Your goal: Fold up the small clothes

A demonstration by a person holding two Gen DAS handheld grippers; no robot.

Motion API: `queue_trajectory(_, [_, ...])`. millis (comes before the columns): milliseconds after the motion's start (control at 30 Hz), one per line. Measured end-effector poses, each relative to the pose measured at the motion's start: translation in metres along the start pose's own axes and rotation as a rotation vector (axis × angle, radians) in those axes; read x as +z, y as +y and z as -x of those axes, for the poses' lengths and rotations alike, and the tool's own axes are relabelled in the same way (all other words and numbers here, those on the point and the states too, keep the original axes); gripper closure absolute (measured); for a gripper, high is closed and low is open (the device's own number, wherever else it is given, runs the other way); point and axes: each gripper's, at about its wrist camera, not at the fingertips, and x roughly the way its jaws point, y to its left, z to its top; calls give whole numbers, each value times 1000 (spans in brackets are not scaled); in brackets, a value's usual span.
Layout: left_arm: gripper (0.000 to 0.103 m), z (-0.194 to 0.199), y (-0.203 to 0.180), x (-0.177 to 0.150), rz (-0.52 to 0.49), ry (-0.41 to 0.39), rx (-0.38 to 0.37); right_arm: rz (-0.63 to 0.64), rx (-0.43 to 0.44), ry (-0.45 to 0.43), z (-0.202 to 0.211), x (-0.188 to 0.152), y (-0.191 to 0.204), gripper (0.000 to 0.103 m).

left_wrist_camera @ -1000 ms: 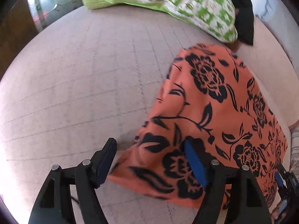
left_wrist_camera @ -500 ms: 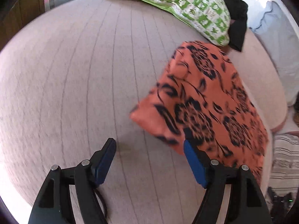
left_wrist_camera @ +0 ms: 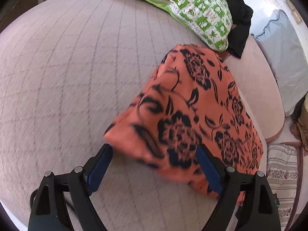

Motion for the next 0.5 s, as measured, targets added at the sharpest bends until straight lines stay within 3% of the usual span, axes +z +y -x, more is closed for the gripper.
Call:
queue_trajectory(133, [15, -6, -11, 4, -16, -46, -27, 59, 45, -68, -6, 7, 7, 22])
queue_trajectory(200, [32, -7, -15, 3, -36, -75, -15, 99, 28, -76, -9, 9, 11, 30])
queue_trajectory(233, [38, -7, -17, 3, -45, -90, 5, 118, 9, -77, -12, 11, 13, 35])
queue_trajectory(300, [60, -7, -15, 4, -46, -114, 32, 135, -53, -74, -20, 16, 12, 76])
queue_trajectory(367, [66, -8, -10, 5, -32, -124, 49, 90, -53, -64, -22, 22, 0, 83])
queue_trajectory(433, [65, -9, -9, 7, -22, -127, 38, 77, -40, -59, -22, 25, -1, 83])
queue_trajectory(467, [55, -10, -10, 7, -24, -129, 33, 90, -52, -59, -22, 25, 1, 83])
queue_trajectory(500, [37, -11, -13, 7, -32, -131, 15, 91, -56, -59, -23, 25, 2, 82])
